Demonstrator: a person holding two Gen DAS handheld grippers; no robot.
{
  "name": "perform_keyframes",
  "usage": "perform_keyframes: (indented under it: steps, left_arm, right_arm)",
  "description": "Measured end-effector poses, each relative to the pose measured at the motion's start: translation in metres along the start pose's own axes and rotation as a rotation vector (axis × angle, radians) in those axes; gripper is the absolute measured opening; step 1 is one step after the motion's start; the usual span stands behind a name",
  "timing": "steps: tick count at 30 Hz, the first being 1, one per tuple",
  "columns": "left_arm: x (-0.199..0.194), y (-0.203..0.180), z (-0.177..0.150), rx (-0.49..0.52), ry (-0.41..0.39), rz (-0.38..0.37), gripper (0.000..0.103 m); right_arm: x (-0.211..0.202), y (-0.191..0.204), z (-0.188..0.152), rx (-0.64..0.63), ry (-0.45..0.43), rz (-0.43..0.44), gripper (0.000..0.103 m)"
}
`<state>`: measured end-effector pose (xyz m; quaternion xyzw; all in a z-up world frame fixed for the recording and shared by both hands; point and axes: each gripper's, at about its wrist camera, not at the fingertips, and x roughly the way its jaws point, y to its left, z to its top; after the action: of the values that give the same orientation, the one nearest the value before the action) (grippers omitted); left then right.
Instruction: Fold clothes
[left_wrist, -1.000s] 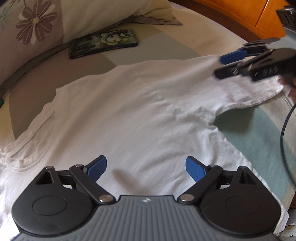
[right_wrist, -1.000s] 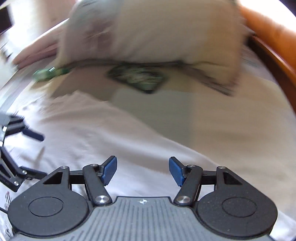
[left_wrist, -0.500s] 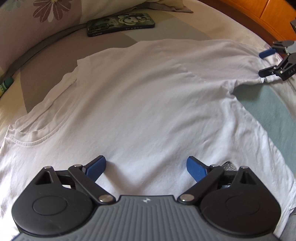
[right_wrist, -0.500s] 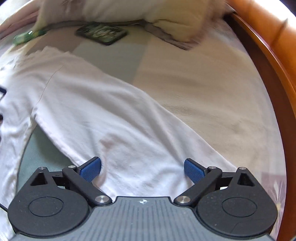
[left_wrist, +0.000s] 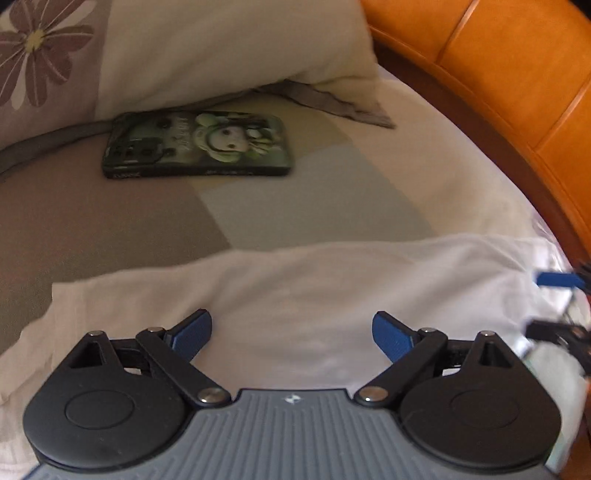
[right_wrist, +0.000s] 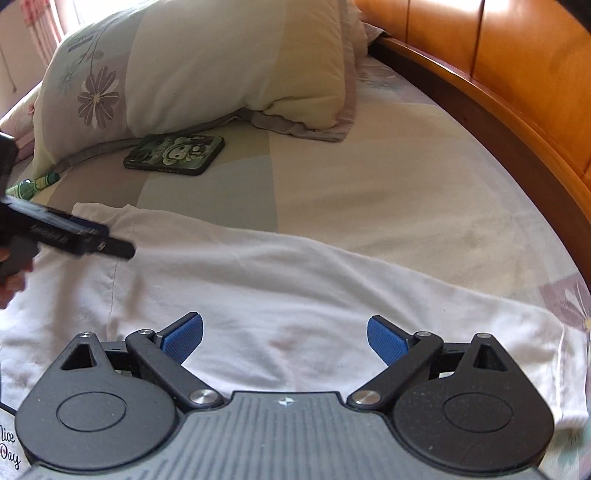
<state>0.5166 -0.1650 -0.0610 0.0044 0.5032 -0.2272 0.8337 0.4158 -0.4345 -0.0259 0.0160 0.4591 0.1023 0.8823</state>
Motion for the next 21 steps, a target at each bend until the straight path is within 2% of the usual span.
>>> perform_keyframes:
  steps: [3,6,10,13,15,16,18,21]
  left_arm:
    - [0.011,0.005,0.015,0.016,-0.007,0.035,0.099]
    - [0.019,0.011,0.031,0.02,-0.009,0.063,0.096]
    - [-0.018,0.019,0.029,-0.082,-0.049,-0.022,0.098]
    - [-0.025,0.027,0.011,-0.127,0.009,-0.078,0.098]
    - [-0.015,0.036,0.002,-0.128,0.061,-0.061,0.097]
    - [-0.012,0.041,0.0,-0.119,0.048,-0.049,0.094]
    - [-0.01,0.049,0.004,-0.09,-0.012,0.011,0.098]
    - [-0.004,0.059,0.016,-0.03,-0.012,0.117,0.099]
  right_arm:
    - [-0.001,-0.004,-0.009,-0.003,0.007,-0.019,0.098]
    - [-0.002,-0.008,-0.014,0.015,0.013,-0.038,0.098]
    - [-0.01,-0.012,-0.013,0.047,-0.011,-0.043,0.098]
    - [-0.009,-0.013,-0.013,0.064,-0.012,-0.041,0.099]
    - [-0.007,-0.013,-0.013,0.064,-0.01,-0.038,0.099]
    - [-0.006,-0.012,-0.013,0.058,-0.008,-0.038,0.099]
    - [-0.004,-0.01,-0.013,0.043,-0.003,-0.038,0.099]
    - [-0.003,-0.01,-0.012,0.027,0.002,-0.045,0.099]
